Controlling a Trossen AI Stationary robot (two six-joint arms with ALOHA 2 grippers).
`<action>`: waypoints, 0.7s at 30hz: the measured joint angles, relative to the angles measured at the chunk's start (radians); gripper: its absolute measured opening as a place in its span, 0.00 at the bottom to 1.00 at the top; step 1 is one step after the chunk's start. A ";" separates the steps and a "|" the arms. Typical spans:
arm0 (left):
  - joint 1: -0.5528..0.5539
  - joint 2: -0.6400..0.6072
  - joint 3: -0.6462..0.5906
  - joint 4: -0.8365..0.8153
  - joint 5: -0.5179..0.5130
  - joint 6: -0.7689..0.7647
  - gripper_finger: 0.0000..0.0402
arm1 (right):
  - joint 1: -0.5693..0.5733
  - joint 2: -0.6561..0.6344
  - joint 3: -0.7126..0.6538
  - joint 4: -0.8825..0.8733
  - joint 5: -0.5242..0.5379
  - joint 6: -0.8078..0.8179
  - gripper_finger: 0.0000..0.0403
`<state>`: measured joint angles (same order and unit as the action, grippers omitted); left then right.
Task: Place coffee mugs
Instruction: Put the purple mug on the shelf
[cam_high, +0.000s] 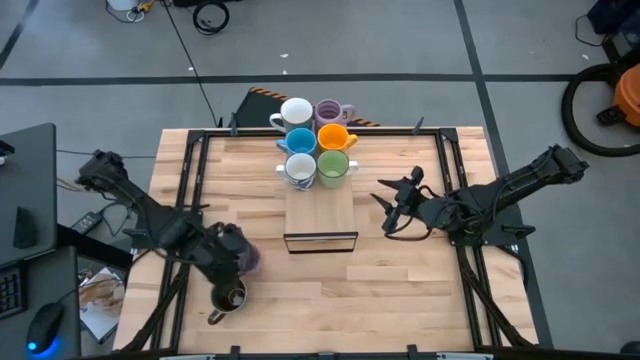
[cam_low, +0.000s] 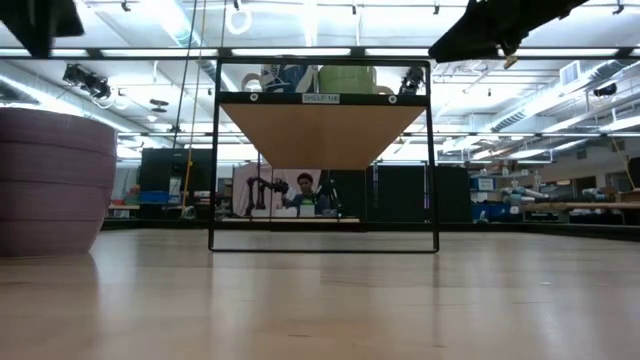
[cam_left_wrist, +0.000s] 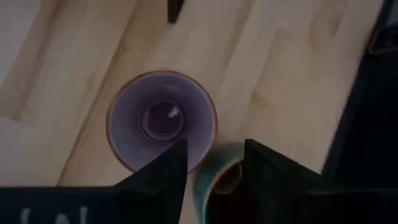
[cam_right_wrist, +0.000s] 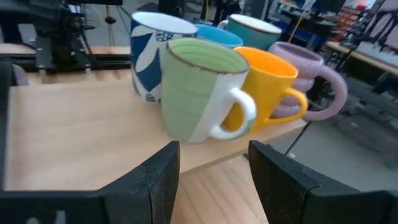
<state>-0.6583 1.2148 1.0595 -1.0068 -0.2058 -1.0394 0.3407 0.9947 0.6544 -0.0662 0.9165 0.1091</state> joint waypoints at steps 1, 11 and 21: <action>0.011 0.013 0.000 0.004 0.003 0.013 0.40 | -0.007 0.000 0.000 0.007 0.000 -0.016 0.49; 0.144 0.143 0.000 0.020 0.094 0.187 0.40 | -0.065 0.000 0.000 0.028 -0.066 -0.064 0.49; 0.168 0.215 0.000 0.071 0.140 0.242 0.50 | -0.070 0.000 0.000 0.027 -0.087 -0.061 0.49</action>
<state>-0.4901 1.4302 1.0595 -0.9356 -0.0655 -0.7977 0.2710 0.9947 0.6544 -0.0391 0.8298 0.0483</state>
